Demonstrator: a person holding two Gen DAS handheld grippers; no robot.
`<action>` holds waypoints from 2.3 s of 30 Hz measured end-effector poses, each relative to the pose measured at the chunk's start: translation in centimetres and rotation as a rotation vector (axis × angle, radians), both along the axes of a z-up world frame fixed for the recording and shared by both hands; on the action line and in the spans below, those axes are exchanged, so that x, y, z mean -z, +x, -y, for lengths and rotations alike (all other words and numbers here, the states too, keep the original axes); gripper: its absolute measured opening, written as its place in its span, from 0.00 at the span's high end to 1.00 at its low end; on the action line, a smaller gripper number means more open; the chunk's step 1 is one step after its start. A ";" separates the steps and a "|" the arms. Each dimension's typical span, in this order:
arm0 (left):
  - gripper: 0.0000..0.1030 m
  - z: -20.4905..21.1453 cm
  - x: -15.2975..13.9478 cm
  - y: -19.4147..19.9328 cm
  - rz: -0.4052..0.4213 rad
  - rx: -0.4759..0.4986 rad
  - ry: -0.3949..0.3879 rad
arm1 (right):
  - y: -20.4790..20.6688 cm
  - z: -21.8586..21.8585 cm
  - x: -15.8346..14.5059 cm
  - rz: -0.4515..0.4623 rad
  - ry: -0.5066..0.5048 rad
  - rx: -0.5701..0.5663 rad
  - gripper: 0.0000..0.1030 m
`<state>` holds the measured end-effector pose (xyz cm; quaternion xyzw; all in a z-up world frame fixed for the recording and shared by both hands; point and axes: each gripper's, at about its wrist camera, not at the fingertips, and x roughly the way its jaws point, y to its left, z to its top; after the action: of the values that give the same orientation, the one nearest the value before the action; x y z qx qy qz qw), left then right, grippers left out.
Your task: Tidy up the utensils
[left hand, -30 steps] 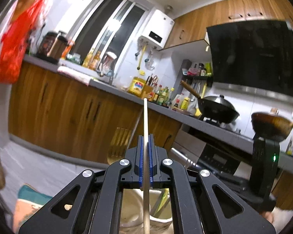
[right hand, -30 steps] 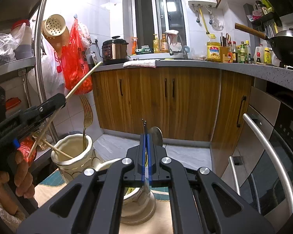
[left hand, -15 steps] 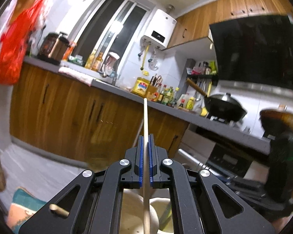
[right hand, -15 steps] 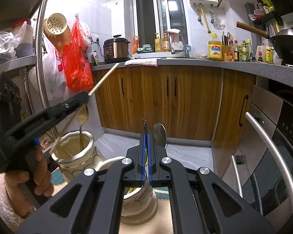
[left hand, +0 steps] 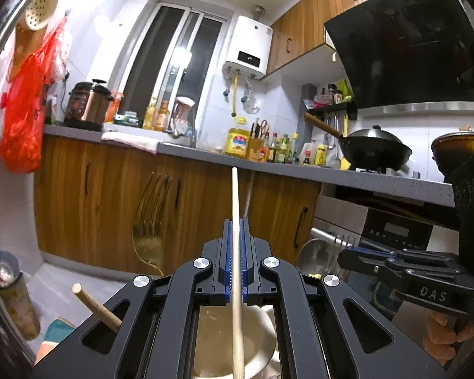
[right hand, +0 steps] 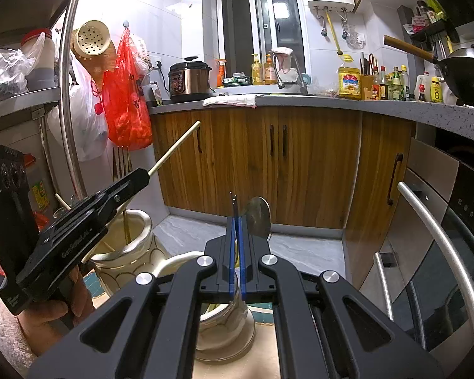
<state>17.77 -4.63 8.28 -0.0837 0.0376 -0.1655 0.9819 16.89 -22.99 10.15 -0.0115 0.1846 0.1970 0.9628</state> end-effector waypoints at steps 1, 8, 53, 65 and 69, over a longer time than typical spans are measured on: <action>0.95 -0.1 0.0 0.0 -0.002 0.004 -0.003 | 0.0 0.0 0.0 0.002 -0.002 0.000 0.98; 0.95 -0.5 0.0 0.2 -0.021 0.013 -0.030 | 0.0 -0.1 0.2 0.003 -0.001 -0.002 0.98; 0.95 -3.1 -5.5 -3.0 0.075 0.119 -0.138 | -0.3 -0.3 0.1 0.007 0.040 -0.020 0.97; 0.95 -4.3 -4.2 -3.0 0.028 0.130 -0.170 | 1.0 0.8 -0.5 -0.067 0.113 -0.049 0.90; 0.95 -4.0 -4.0 -4.0 0.035 0.143 -0.130 | 0.7 0.9 -2.5 -0.061 0.164 -0.085 0.87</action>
<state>13.76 -0.62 12.32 -0.1414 0.0157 -0.2387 0.9606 17.55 -23.89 12.68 0.0657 0.1965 0.2525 0.9452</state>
